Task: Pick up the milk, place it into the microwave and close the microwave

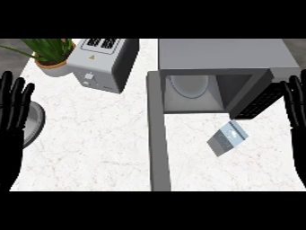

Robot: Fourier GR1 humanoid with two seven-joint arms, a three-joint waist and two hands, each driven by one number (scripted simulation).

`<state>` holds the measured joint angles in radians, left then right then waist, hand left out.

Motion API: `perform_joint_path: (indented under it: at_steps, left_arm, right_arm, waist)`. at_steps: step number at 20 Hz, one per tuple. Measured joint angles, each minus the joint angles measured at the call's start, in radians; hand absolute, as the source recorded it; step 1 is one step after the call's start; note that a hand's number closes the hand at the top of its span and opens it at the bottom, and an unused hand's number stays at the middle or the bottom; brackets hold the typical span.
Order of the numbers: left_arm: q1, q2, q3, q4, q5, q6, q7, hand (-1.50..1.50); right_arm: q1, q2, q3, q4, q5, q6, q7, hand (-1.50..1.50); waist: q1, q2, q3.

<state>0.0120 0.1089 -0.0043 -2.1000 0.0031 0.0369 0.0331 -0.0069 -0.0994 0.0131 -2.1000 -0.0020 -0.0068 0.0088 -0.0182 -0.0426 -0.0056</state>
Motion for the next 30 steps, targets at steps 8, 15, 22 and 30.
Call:
perform_joint_path:
  at_steps: [8,15,22,30]
  left_arm:
    - [-0.015,0.014,0.023,0.025,0.091,-0.074,0.006,-1.50]
    - [0.060,-0.076,-0.092,0.058,0.065,-0.038,-0.014,-1.50]
    - [0.169,-0.103,-0.262,0.083,-0.008,0.055,-0.123,-1.50]
    - [0.233,-0.107,-0.387,0.089,-0.056,0.139,-0.183,-1.50]
  right_arm:
    - [0.072,0.019,0.035,-0.076,0.018,-0.004,0.056,-1.50]
    - [0.298,0.038,0.089,-0.145,-0.023,0.055,0.010,-1.50]
    - [0.468,0.037,0.083,-0.106,-0.027,0.111,-0.131,-1.50]
    - [0.512,0.057,0.065,0.044,0.022,0.126,-0.302,-1.50]
  waist:
    - [0.011,0.036,0.005]
    - [0.010,0.040,0.006]
    - [0.013,0.040,0.006]
    - [0.015,0.041,0.006]
